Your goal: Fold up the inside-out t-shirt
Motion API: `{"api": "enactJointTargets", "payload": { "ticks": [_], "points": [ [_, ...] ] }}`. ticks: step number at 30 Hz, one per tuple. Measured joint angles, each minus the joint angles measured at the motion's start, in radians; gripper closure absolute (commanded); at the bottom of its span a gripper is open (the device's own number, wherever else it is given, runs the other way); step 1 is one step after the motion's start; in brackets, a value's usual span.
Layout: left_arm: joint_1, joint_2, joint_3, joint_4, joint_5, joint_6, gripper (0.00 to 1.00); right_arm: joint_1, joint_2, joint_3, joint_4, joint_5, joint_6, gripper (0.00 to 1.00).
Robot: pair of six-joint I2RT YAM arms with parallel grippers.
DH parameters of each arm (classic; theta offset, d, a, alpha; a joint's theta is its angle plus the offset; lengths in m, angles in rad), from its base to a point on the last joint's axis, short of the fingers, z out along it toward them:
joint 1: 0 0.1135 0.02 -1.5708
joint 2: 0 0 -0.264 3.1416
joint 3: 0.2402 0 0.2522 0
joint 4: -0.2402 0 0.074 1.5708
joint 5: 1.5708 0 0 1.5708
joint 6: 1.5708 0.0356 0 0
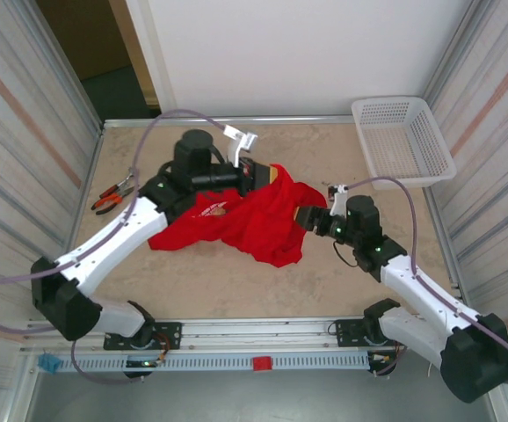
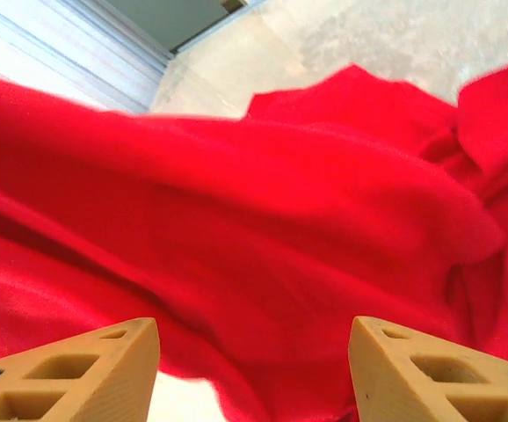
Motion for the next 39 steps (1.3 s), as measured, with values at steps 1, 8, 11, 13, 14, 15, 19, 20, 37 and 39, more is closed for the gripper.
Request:
{"api": "enactJointTargets", "payload": {
  "ticks": [1,8,11,13,14,15,19,20,37,39],
  "points": [
    [0.003,-0.016,0.008,0.009,0.024,-0.023,1.0,0.0,0.0,0.018,-0.001,0.0,0.0,0.43],
    [0.004,-0.044,0.002,0.019,0.064,-0.118,1.0,0.066,-0.104,0.108,-0.086,0.05,-0.009,0.43],
    [0.006,-0.045,-0.02,0.015,0.047,-0.143,1.0,0.166,-0.143,0.173,-0.139,0.116,-0.03,0.33],
    [0.006,-0.045,-0.034,0.008,0.029,-0.156,1.0,0.246,-0.143,0.221,-0.162,0.176,-0.045,0.3],
    [0.006,-0.045,-0.039,0.003,0.016,-0.16,1.0,0.286,-0.14,0.242,-0.166,0.209,-0.052,0.3],
    [0.006,-0.045,-0.043,-0.001,0.002,-0.163,1.0,0.33,-0.133,0.259,-0.17,0.25,-0.055,0.3],
    [0.006,-0.048,-0.054,-0.011,-0.054,-0.182,1.0,0.47,-0.085,0.303,-0.197,0.419,-0.056,0.32],
    [0.006,-0.052,-0.06,-0.011,-0.069,-0.187,1.0,0.495,-0.066,0.314,-0.204,0.458,-0.056,0.33],
    [0.028,-0.11,-0.114,-0.003,-0.155,-0.256,1.0,0.309,0.052,0.325,-0.172,0.386,-0.096,1.0],
    [0.049,-0.11,-0.119,-0.008,-0.171,-0.254,1.0,0.23,0.006,0.289,-0.121,0.209,-0.109,1.0]
  ]
}}
